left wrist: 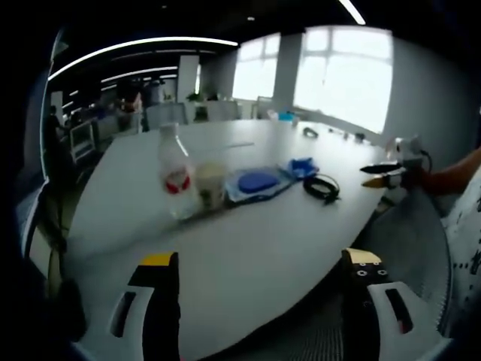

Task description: Arrange the tabletop items into an orderly group along one side of the table until the central work area is clear of visible clutter.

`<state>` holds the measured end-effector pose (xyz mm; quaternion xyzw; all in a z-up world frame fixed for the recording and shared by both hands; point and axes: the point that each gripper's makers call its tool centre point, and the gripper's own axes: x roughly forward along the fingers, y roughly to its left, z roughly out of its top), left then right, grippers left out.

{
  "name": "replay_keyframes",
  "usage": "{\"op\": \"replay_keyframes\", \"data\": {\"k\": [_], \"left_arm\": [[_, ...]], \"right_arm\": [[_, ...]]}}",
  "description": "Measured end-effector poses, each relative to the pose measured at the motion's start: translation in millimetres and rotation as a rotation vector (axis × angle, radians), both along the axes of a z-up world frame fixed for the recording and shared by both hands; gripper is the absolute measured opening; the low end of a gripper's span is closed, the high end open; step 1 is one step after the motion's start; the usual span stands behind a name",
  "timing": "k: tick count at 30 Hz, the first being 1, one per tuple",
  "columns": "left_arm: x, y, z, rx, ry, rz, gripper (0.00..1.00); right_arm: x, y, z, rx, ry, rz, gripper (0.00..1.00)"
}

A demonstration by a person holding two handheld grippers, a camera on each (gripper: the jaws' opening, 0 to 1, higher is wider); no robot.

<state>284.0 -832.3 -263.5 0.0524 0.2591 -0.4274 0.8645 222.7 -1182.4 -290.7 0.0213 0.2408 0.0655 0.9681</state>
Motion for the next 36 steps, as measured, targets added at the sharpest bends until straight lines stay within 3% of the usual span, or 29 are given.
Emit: {"op": "replay_keyframes", "data": {"k": [8,17,36], "left_arm": [[-0.7,0,-1.3,0.0,0.007,-0.009,0.89],[0.0,4,-2.6,-0.049,0.032,-0.009,0.95],[12.8,0,1.0,-0.063,0.046,-0.057,0.91]], "right_arm": [[-2,-2,0.4,-0.008,0.005,-0.001,0.83],[-4,-2,2.2,-0.019,0.011,0.006,0.8],[-2,0,4.5,-0.028,0.015,0.009,0.79]]}}
